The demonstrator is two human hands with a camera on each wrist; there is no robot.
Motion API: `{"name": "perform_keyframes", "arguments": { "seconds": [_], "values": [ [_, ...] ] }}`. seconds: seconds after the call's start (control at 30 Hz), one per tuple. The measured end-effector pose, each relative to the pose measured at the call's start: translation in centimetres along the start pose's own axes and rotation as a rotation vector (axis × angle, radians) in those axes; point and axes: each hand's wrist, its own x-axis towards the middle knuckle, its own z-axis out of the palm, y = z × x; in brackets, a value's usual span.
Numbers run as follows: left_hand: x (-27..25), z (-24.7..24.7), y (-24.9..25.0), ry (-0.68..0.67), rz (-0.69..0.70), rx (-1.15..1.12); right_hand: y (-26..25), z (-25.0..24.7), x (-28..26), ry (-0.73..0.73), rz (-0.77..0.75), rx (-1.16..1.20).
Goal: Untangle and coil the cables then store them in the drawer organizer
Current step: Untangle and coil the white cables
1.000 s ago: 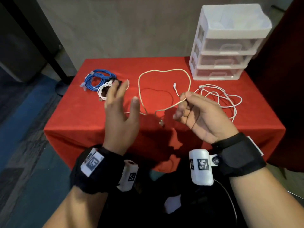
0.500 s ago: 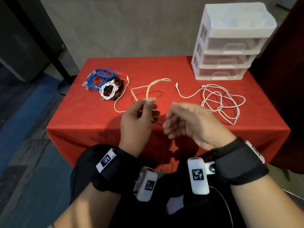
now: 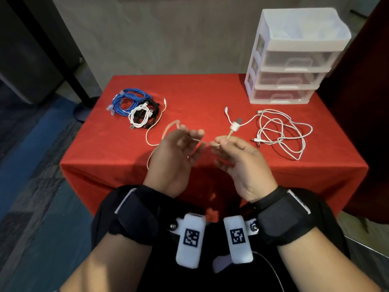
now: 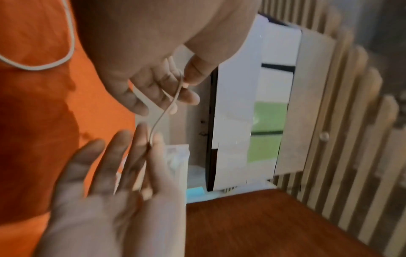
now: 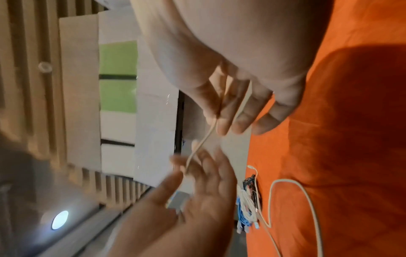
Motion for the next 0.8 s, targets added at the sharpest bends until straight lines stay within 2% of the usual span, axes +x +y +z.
{"name": "perform_keyframes", "arguments": {
  "seconds": [0.07, 0.17, 0.23, 0.3, 0.37, 0.43, 0.47, 0.53, 0.6, 0.7, 0.8],
  "values": [
    [0.5, -0.8, 1.5, 0.065, 0.021, -0.036, -0.3, -0.7, 0.3, 0.060, -0.008, 0.110],
    [1.1, -1.7, 2.4, 0.126, 0.051, 0.057, -1.4, -2.0, 0.8, 0.066, -0.003, 0.247],
    [1.2, -1.8, 2.1, 0.139, 0.050, 0.268, -1.8, -2.1, 0.9, 0.041, -0.036, 0.167],
    [0.9, -1.4, 1.6, 0.114, 0.003, 0.490, -1.9, -1.7, 1.0, 0.034, -0.160, -0.065],
    [0.4, -0.8, 1.5, 0.013, -0.067, 0.706, -2.2, -1.3, 0.9, 0.026, -0.361, -0.375],
    [-0.2, -0.6, 1.9, -0.144, -0.045, 1.147, -2.4, -0.8, 0.7, -0.028, -0.504, -0.624],
    [-0.5, -0.5, 2.1, -0.217, -0.020, 1.355, -2.3, -0.5, 0.6, -0.064, -0.544, -0.696],
    [-0.9, -0.1, 2.2, -0.335, -0.027, 1.580, -2.1, 0.1, 0.1, -0.134, -0.633, -0.769],
    [-1.3, 0.3, 2.0, -0.443, -0.026, 1.712, -1.6, 0.4, -0.2, -0.253, -0.627, -0.786],
    [-1.3, -0.2, 2.5, -0.562, 0.100, 1.784, -1.2, 0.0, -0.1, -0.415, -0.539, -0.800],
    [-0.8, -1.3, 3.4, -0.494, 0.247, 1.682, -0.7, -1.1, 0.7, -0.284, -0.570, -0.900]
  ]
}}
